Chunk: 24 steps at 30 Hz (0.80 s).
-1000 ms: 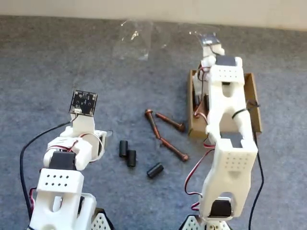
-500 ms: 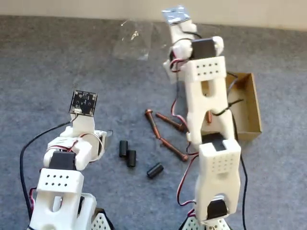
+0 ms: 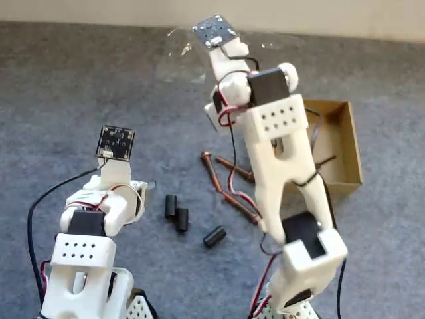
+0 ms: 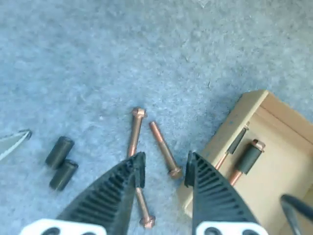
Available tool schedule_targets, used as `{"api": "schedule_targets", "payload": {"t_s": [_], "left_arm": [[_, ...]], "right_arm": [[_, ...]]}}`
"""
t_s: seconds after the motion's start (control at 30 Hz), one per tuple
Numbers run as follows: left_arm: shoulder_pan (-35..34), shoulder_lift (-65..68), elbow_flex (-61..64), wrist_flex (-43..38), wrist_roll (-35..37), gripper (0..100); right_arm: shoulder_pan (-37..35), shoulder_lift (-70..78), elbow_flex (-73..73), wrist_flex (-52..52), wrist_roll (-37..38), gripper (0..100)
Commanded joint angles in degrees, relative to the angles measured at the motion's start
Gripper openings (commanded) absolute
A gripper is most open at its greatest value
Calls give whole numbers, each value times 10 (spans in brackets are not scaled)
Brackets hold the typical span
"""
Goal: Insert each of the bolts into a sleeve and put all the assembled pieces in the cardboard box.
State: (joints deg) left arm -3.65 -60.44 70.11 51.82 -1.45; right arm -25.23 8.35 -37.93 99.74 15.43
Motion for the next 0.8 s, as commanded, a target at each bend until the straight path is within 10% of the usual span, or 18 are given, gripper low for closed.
{"api": "schedule_targets", "payload": {"t_s": [0.0,0.77], "left_arm": [[-5,-1,-8,-13,-3,220],[-5,-1,-8,-14,-3,220]], "right_arm": [[-10,-87,52,9,8,123],[-81,-171,524,-291,8,123]]}}
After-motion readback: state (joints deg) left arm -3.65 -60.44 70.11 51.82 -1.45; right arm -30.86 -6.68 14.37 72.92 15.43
